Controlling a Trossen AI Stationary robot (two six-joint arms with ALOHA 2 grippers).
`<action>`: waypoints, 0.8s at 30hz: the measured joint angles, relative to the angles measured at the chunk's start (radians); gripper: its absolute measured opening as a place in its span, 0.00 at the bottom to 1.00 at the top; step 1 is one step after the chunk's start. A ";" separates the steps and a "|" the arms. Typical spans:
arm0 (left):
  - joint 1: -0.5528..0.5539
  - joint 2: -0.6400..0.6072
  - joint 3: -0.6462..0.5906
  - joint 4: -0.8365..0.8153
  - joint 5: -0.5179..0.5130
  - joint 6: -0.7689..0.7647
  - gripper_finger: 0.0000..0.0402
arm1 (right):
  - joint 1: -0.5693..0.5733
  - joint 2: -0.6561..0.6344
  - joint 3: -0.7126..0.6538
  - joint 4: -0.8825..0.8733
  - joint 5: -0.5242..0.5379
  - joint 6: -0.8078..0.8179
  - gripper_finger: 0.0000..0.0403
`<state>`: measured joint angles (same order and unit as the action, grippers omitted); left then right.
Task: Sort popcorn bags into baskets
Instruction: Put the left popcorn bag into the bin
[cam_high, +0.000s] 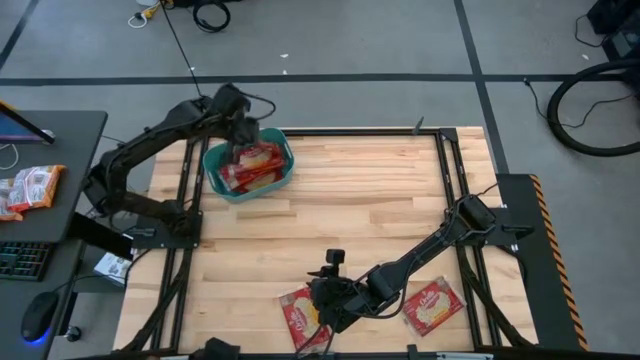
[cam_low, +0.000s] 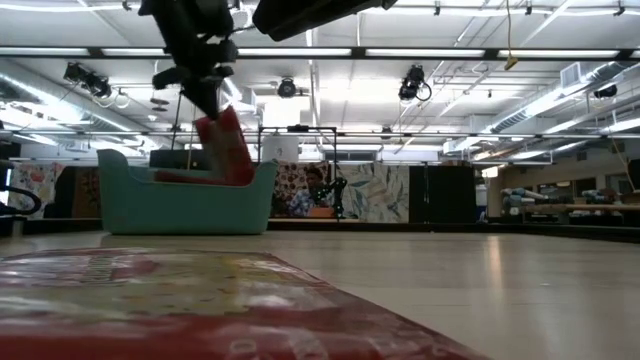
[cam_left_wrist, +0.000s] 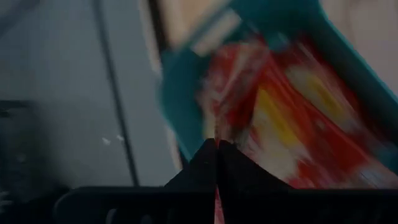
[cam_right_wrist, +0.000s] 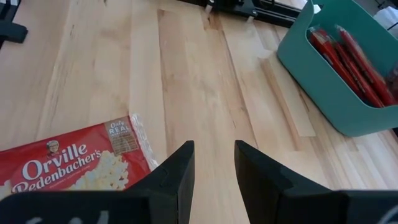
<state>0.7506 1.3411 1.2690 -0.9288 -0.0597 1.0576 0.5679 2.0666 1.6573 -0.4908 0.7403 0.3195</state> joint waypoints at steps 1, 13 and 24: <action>0.000 0.008 0.000 -0.038 -0.015 0.001 0.02 | 0.000 0.000 0.000 0.000 0.000 0.000 0.29; 0.030 0.061 0.000 -0.285 -0.086 -0.083 0.04 | 0.014 0.000 0.000 0.004 -0.008 0.000 0.29; 0.038 0.061 0.000 -0.322 -0.159 -0.210 0.14 | 0.017 0.000 0.000 0.003 -0.009 -0.008 0.29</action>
<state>0.7883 1.4025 1.2690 -1.2504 -0.2183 0.8481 0.5850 2.0666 1.6573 -0.4873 0.7315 0.3119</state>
